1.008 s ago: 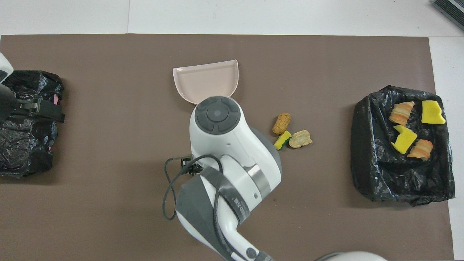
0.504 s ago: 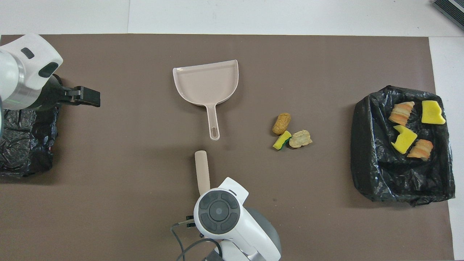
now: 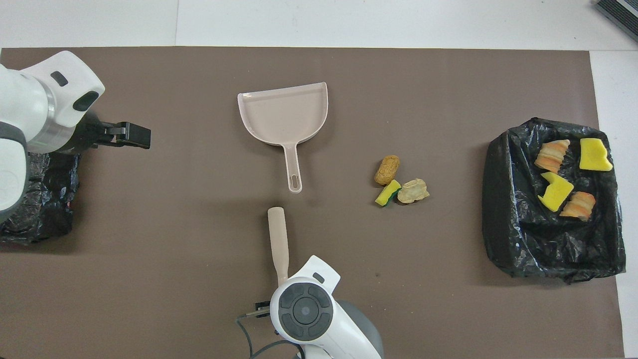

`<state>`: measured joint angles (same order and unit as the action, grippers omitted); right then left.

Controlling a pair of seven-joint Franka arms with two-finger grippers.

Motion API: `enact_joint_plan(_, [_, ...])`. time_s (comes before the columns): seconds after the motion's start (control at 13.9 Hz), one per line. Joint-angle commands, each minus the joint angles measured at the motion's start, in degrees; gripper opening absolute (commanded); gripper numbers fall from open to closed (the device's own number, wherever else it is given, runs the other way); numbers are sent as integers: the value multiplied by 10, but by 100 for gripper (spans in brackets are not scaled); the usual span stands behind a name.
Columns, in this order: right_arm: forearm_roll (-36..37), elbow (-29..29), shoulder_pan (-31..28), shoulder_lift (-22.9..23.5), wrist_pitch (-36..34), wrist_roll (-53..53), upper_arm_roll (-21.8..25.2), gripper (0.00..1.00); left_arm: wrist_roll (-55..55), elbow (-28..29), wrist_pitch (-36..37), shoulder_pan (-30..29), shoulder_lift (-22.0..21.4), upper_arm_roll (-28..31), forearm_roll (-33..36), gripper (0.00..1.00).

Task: Sweep and dump trash in bin
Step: 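Reach the left gripper to the dustpan while the right gripper reaches the brush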

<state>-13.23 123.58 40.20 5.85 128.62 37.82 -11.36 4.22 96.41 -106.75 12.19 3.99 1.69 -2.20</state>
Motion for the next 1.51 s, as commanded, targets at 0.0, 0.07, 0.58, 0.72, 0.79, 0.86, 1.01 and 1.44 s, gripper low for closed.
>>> enact_joint_plan(0.0, [-14, 7, 1, 7, 27, 12, 1, 92, -2, 14, -16, 11, -5, 8, -2, 100])
enact_joint_plan(0.07, [-14, 7, 2, 13, 34, 12, 1, 91, -3, 16, -12, 11, -6, 8, -2, 100])
enact_joint_plan(0.58, [-13, 2, 4, 22, 44, 11, 1, 12, -11, 19, -22, 12, -6, 7, -3, 100])
enact_joint_plan(0.72, [-13, -12, 4, 31, 43, 12, 1, 0, -4, 17, -28, 28, 14, 8, -3, 100])
enact_joint_plan(0.79, [-13, -18, 3, 35, 40, 11, 1, 0, -3, 14, -29, 34, 22, 7, -3, 100])
enact_joint_plan(0.86, [-13, -24, 3, 37, 33, 10, 1, 0, -3, 15, -30, 38, 24, 7, -3, 100])
enact_joint_plan(1.01, [-10, -40, -1, 37, -1, 12, 3, 0, -3, 12, -33, 45, 34, 7, -3, 100])
enact_joint_plan(1.44, [-9, -55, -85, -70, -157, -16, 7, 0, 50, 9, -96, 90, 93, 7, -3, 100])
